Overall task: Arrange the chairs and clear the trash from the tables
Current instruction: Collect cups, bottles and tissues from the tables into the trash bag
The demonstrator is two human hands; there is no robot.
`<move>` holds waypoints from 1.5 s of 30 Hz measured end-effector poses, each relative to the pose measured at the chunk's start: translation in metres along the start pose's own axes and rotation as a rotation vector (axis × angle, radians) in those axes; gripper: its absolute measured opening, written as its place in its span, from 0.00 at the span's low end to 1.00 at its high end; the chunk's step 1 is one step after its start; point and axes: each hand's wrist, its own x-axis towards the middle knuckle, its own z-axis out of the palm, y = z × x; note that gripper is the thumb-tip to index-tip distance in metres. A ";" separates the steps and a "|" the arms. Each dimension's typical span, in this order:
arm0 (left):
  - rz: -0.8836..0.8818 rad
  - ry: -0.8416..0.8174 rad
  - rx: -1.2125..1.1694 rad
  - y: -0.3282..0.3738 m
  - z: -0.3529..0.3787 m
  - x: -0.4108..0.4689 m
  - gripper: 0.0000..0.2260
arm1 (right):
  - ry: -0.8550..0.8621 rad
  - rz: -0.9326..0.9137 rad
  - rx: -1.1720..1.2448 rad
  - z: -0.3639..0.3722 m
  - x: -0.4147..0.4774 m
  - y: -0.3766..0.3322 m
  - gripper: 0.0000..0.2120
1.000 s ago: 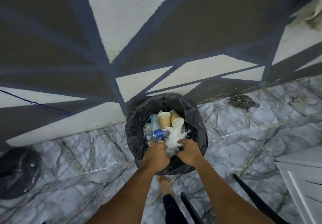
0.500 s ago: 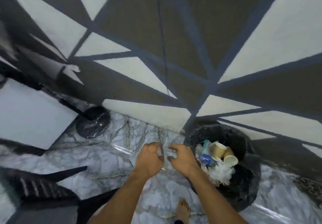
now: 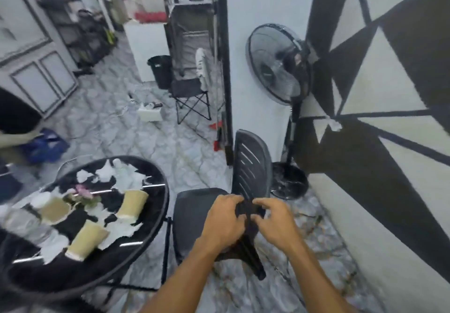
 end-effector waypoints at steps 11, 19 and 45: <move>-0.481 0.266 0.029 -0.140 -0.104 -0.060 0.11 | -0.496 -0.322 -0.033 0.164 0.049 -0.127 0.17; -0.796 0.403 -0.037 -0.190 -0.132 -0.075 0.19 | -0.732 -0.435 -0.094 0.228 0.093 -0.168 0.19; -0.963 0.133 0.116 -0.414 -0.145 -0.078 0.39 | -0.456 -0.312 -0.591 0.423 0.151 -0.193 0.55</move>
